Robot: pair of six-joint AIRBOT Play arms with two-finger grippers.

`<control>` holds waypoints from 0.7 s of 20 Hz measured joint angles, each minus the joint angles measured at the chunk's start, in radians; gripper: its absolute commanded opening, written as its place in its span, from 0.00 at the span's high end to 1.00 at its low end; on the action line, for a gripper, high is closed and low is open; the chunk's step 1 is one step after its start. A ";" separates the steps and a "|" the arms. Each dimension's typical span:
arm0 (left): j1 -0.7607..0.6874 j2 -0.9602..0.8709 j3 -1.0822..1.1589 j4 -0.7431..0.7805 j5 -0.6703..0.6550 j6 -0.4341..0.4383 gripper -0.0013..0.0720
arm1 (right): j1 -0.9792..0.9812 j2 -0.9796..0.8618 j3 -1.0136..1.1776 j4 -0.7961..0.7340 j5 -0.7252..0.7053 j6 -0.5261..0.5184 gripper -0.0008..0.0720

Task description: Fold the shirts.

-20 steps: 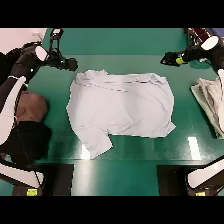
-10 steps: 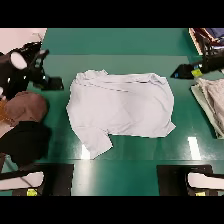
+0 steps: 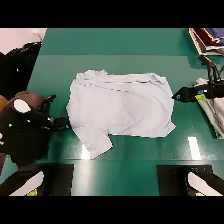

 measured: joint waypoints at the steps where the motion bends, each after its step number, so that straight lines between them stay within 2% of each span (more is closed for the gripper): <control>1: 0.000 0.005 -0.027 -0.032 0.024 0.000 0.34 | 0.000 0.020 -0.008 0.001 0.001 0.000 0.45; 6: 0.000 0.016 -0.122 -0.192 0.139 0.015 0.37 | 0.000 0.095 -0.026 0.000 0.006 -0.001 0.45; 7: 0.000 0.017 -0.132 -0.211 0.163 0.022 0.65 | 0.000 0.104 -0.027 -0.001 0.009 0.000 0.45; 8: -0.001 0.016 -0.140 -0.218 0.199 0.027 0.87 | -0.001 0.110 -0.027 -0.002 0.016 0.000 0.45; 9: 0.000 0.016 -0.145 -0.223 0.224 0.031 0.96 | -0.002 0.114 -0.030 -0.005 0.027 0.000 0.45; 14: -0.001 0.020 -0.116 -0.299 0.266 0.048 0.96 | -0.082 0.142 -0.135 -0.023 0.076 0.002 0.45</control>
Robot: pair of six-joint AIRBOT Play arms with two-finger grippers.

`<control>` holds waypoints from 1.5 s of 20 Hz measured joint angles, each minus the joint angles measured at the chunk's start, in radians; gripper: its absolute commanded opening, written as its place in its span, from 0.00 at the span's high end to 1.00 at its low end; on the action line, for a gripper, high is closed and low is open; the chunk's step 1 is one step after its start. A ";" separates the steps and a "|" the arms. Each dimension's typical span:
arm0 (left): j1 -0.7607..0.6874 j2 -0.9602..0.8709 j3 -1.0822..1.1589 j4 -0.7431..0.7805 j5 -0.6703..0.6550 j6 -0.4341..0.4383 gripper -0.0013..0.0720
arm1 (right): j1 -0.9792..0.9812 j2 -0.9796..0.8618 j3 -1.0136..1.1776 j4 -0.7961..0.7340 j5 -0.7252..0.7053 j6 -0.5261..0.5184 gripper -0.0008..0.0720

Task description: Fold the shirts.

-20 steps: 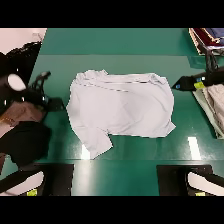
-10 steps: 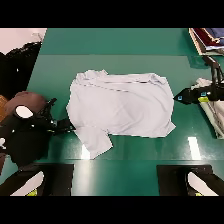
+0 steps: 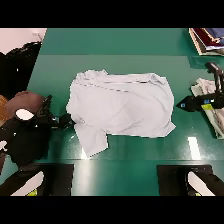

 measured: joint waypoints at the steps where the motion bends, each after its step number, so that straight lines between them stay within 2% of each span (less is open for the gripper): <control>1: 0.000 0.003 0.019 -0.001 -0.005 0.008 0.96 | -0.041 0.008 -0.042 -0.005 0.004 0.003 0.45; 6: 0.000 0.021 0.118 0.005 -0.047 0.032 0.96 | -0.281 0.002 -0.285 0.005 -0.028 0.006 0.48; 8: 0.000 0.023 0.136 0.006 -0.052 0.036 0.96 | -0.333 -0.039 -0.355 0.050 -0.058 -0.012 0.53; 17: 0.000 0.025 0.155 0.012 -0.089 0.061 0.96 | -0.375 -0.232 -0.438 0.255 -0.159 -0.070 0.57; 18: 0.000 0.025 0.155 0.012 -0.090 0.062 0.96 | -0.367 -0.240 -0.439 0.261 -0.173 -0.073 0.64; 19: 0.000 0.025 0.156 0.012 -0.090 0.064 0.96 | -0.354 -0.246 -0.439 0.267 -0.190 -0.074 0.82; 21: 0.000 0.025 0.155 0.012 -0.093 0.065 0.96 | -0.329 -0.253 -0.441 0.263 -0.226 -0.077 0.94; 22: 0.000 0.025 0.156 0.012 -0.095 0.065 0.96 | -0.317 -0.254 -0.441 0.262 -0.235 -0.077 0.97; 26: 0.000 0.032 0.180 0.033 -0.104 0.067 0.96 | -0.277 -0.192 -0.440 0.221 -0.270 -0.079 0.97; 28: 0.000 0.051 0.244 0.076 -0.119 0.054 0.96 | -0.277 -0.119 -0.403 0.177 -0.278 -0.079 0.97; 30: 0.000 0.087 0.351 0.112 -0.147 0.034 0.96 | -0.268 -0.026 -0.321 0.199 -0.231 -0.072 0.97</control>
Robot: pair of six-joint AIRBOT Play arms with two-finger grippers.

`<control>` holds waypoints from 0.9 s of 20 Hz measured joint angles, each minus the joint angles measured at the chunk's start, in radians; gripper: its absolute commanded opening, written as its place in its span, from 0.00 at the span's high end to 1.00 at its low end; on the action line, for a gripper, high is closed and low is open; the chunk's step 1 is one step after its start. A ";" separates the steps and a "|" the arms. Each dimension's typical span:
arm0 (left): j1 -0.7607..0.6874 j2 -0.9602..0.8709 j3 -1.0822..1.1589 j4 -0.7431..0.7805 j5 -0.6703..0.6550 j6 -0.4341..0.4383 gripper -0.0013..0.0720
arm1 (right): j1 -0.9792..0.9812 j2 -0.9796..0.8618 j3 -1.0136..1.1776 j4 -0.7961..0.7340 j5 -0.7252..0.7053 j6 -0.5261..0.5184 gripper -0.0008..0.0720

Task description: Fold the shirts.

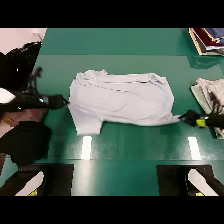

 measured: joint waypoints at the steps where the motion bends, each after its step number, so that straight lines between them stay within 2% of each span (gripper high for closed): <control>1: 0.000 0.020 0.063 0.013 -0.011 -0.012 0.96 | 0.004 0.048 0.060 -0.010 0.006 0.017 0.97; 7: 0.000 0.115 0.628 0.043 -0.057 -0.061 0.96 | 0.062 0.261 0.537 0.003 -0.033 0.050 0.97; 12: 0.000 0.132 1.096 0.046 -0.061 -0.081 0.96 | 0.074 0.306 0.918 -0.050 -0.064 0.060 0.97; 15: 0.000 0.136 1.273 0.033 -0.066 -0.110 0.96 | 0.077 0.287 1.101 -0.116 -0.007 0.080 0.97; 18: 0.000 0.135 1.331 -0.004 -0.111 -0.136 0.96 | 0.079 0.235 1.240 -0.188 0.108 0.102 0.97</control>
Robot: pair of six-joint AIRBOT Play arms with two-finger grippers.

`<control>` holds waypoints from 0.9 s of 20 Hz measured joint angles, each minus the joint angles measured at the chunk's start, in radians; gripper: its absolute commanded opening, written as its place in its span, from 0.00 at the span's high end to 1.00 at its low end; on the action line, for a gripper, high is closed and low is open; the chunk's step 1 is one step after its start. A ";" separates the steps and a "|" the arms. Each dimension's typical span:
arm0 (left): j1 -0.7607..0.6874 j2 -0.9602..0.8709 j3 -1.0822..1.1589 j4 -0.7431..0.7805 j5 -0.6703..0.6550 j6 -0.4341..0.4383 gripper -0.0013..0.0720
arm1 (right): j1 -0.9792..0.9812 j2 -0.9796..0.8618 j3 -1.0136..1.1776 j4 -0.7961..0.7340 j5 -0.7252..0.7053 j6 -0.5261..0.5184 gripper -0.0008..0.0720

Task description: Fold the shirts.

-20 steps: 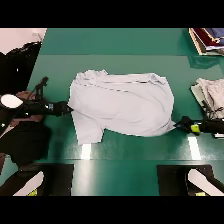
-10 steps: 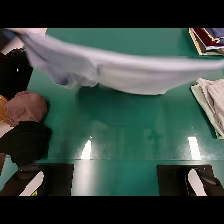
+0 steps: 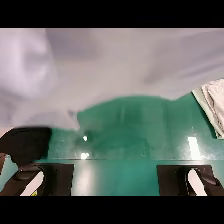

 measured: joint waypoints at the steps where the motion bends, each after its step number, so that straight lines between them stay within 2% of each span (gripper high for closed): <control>1: 0.000 0.000 -0.013 -0.005 -0.024 -0.007 0.96 | 0.000 -0.026 0.043 -0.018 0.050 0.005 0.97; 6: 0.000 -0.028 -0.285 -0.014 -0.139 -0.031 0.96 | 0.000 -0.185 0.144 -0.058 0.311 0.035 0.97; 10: 0.000 -0.117 -0.572 -0.014 -0.190 -0.025 0.96 | 0.000 -0.330 0.041 -0.069 0.440 0.070 0.97; 13: 0.000 -0.244 -0.727 -0.012 -0.169 0.001 0.96 | 0.003 -0.452 -0.085 -0.073 0.454 0.082 0.97; 18: -0.001 -0.517 -0.796 -0.045 0.045 0.071 0.96 | 0.010 -0.671 -0.248 -0.071 0.314 0.092 0.97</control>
